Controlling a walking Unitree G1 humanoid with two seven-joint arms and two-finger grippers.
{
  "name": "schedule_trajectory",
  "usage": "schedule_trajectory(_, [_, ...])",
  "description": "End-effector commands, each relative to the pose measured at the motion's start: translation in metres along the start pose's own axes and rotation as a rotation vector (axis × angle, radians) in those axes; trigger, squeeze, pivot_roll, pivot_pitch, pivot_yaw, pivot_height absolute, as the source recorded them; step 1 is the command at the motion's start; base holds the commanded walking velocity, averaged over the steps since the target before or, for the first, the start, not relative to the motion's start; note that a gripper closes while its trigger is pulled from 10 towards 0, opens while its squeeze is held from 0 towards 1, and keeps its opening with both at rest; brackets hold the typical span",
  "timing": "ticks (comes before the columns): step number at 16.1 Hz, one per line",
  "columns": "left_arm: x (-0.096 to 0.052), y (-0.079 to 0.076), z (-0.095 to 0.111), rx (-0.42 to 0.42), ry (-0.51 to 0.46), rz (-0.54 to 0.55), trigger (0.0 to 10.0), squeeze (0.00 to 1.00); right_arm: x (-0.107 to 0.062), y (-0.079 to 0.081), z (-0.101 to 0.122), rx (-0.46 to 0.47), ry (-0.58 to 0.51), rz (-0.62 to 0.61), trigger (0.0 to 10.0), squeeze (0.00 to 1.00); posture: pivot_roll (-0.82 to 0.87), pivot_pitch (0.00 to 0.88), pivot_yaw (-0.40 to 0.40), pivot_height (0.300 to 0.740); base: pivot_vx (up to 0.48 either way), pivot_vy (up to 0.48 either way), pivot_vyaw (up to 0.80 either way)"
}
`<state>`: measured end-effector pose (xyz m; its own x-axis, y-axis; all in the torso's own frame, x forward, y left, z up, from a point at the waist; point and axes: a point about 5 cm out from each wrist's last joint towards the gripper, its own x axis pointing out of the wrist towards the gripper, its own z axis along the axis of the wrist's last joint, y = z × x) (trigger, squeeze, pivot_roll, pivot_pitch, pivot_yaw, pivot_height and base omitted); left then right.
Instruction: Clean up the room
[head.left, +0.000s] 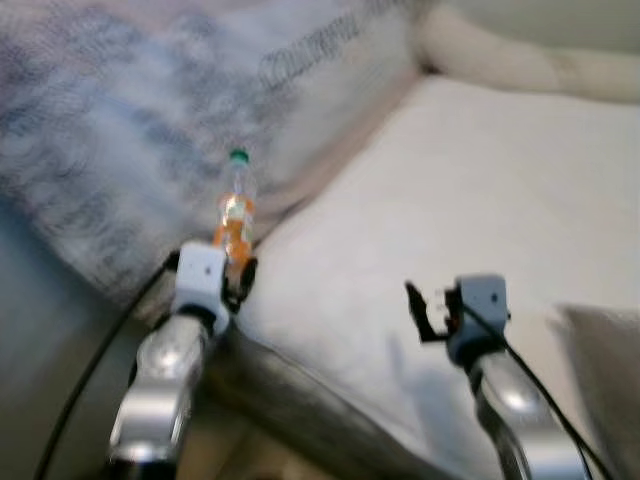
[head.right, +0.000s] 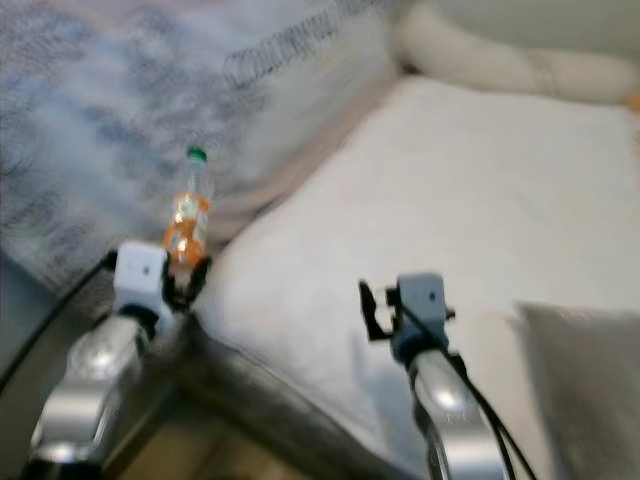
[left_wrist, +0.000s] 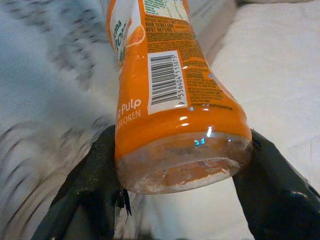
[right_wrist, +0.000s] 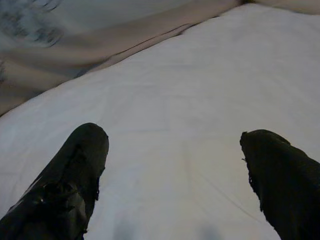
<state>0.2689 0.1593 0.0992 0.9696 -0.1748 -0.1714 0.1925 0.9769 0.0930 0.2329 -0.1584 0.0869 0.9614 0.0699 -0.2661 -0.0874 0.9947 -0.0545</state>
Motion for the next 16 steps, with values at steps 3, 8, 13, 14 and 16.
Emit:
schedule_trajectory(3, [-0.005,0.004,-0.001,0.008,0.011,0.044,10.0,0.0,0.005,0.0,0.0,0.003,0.025,0.017,10.0,0.0,-0.01,0.0,0.036,0.74,0.0,0.0,0.8])
schedule_trajectory(8, [-0.006,0.006,-0.005,-0.005,0.027,0.082,10.0,0.0,0.009,-0.005,0.002,-0.031,0.049,0.052,10.0,0.0,-0.02,0.0,0.014,0.74,0.0,0.0,0.8])
schedule_trajectory(13, [-0.002,0.002,-0.007,0.02,0.045,0.089,10.0,0.0,0.013,-0.003,0.0,-0.017,0.067,0.089,10.0,0.0,-0.01,0.0,-0.003,0.74,0.0,0.0,0.8])
schedule_trajectory(14, [-0.002,0.001,-0.008,0.029,0.049,0.082,10.0,0.0,0.015,-0.004,0.001,-0.02,0.059,0.077,10.0,0.0,-0.01,0.0,0.004,0.74,0.0,0.0,0.8])
schedule_trajectory(16, [-0.001,0.002,-0.007,0.024,0.042,0.079,10.0,0.0,0.016,-0.007,0.006,-0.012,0.029,0.041,10.0,0.0,-0.02,0.0,0.014,0.74,0.0,0.0,0.8])
